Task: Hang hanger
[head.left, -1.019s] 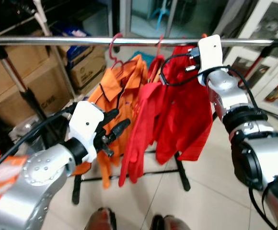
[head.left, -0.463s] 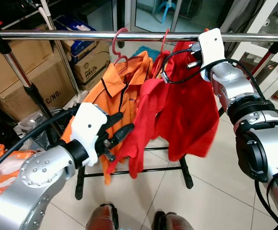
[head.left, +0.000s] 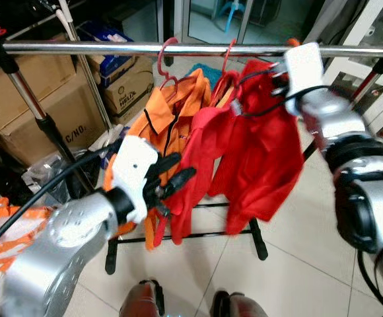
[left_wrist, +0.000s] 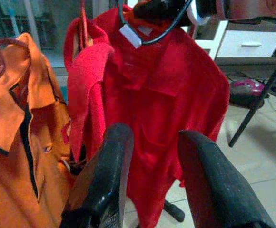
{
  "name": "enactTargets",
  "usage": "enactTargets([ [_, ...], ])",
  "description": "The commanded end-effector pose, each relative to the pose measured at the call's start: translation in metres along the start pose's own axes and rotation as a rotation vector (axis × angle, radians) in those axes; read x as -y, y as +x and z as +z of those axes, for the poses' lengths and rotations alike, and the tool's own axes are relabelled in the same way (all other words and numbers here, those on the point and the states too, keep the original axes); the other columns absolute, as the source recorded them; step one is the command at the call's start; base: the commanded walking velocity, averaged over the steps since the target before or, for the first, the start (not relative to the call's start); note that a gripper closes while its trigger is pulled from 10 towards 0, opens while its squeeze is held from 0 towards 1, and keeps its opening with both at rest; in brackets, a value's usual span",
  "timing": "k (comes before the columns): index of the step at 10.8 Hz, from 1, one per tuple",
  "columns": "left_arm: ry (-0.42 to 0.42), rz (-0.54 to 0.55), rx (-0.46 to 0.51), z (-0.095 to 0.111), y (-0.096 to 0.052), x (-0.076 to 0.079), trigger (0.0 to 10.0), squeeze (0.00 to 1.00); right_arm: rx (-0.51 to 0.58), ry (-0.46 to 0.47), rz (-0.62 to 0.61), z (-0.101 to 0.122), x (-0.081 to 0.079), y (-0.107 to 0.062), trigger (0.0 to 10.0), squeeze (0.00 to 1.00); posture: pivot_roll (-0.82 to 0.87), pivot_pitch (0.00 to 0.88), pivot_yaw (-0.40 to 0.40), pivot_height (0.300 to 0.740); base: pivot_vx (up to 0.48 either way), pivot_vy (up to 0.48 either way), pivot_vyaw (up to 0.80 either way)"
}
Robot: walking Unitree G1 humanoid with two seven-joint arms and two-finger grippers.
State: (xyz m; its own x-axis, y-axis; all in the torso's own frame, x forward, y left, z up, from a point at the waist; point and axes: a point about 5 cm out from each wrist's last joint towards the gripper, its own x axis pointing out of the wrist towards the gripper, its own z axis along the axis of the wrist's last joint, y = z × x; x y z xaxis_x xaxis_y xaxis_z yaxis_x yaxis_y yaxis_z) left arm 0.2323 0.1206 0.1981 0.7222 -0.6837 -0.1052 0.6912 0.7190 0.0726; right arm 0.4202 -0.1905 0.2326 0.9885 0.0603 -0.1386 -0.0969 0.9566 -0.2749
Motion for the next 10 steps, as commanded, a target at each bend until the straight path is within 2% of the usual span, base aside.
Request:
enactTargets([
  [1, 0.004, -0.02, 0.005, -0.001, 0.003, 0.001, 10.0, 0.0, 0.009, 0.023, -0.008, 0.0, 0.01, -0.003, 10.0, 1.0, 0.09, 0.075, 0.0, 0.74, 0.0, 0.0, 0.0],
  [2, -0.017, -0.006, 0.012, -0.004, 0.009, -0.006, 10.0, 0.0, 0.074, 0.078, 0.032, 0.003, 0.015, -0.014, 10.0, 1.0, 0.06, 0.044, 0.026, 0.74, 0.0, 0.0, 0.0],
  [3, -0.037, 0.026, -0.012, -0.011, 0.014, -0.013, 10.0, 0.0, 0.148, 0.087, 0.133, 0.006, 0.014, -0.029, 10.0, 0.35, 0.02, 0.025, 0.049, 0.74, 0.0, 0.0, 0.0],
  [4, -0.018, 0.062, -0.05, -0.018, 0.019, -0.021, 10.0, 0.0, 0.203, 0.132, 0.199, 0.009, 0.018, -0.05, 10.0, 0.0, 0.01, 0.022, 0.055, 0.74, 0.0, 0.0, 0.0],
  [5, -0.015, 0.092, -0.044, -0.019, 0.021, -0.025, 10.0, 0.0, 0.206, 0.152, 0.202, 0.008, 0.021, -0.058, 10.0, 0.0, -0.01, 0.004, 0.065, 0.74, 0.0, 0.0, 0.0],
  [6, -0.004, 0.196, -0.064, -0.021, 0.027, -0.043, 10.0, 0.0, 0.235, 0.177, 0.297, 0.004, 0.018, -0.094, 10.0, 0.0, -0.03, 0.0, 0.074, 0.74, 0.0, 0.0, 0.0],
  [7, -0.123, 0.259, -0.06, -0.025, 0.028, -0.05, 10.0, 0.0, 0.24, 0.195, 0.327, -0.003, 0.013, -0.115, 10.0, 0.0, -0.04, 0.0, 0.071, 0.74, 0.0, 0.0, 0.0],
  [8, -0.143, 0.268, -0.027, -0.027, 0.027, -0.044, 10.0, 0.0, 0.225, 0.258, 0.249, -0.022, 0.006, -0.127, 10.0, 0.0, -0.05, 0.0, 0.049, 0.74, 0.0, 0.0, 0.0],
  [9, -0.14, 0.327, -0.011, -0.031, 0.028, -0.041, 10.0, 0.0, 0.208, 0.329, 0.146, -0.04, -0.003, -0.135, 10.0, 0.0, -0.04, 0.0, 0.033, 0.74, 0.0, 0.0, 0.0],
  [10, -0.152, 0.362, -0.019, -0.035, 0.031, -0.038, 10.0, 0.0, 0.133, 0.347, 0.075, -0.068, -0.012, -0.14, 10.0, 0.0, -0.03, 0.0, 0.024, 0.74, 0.0, 0.0, 0.0],
])
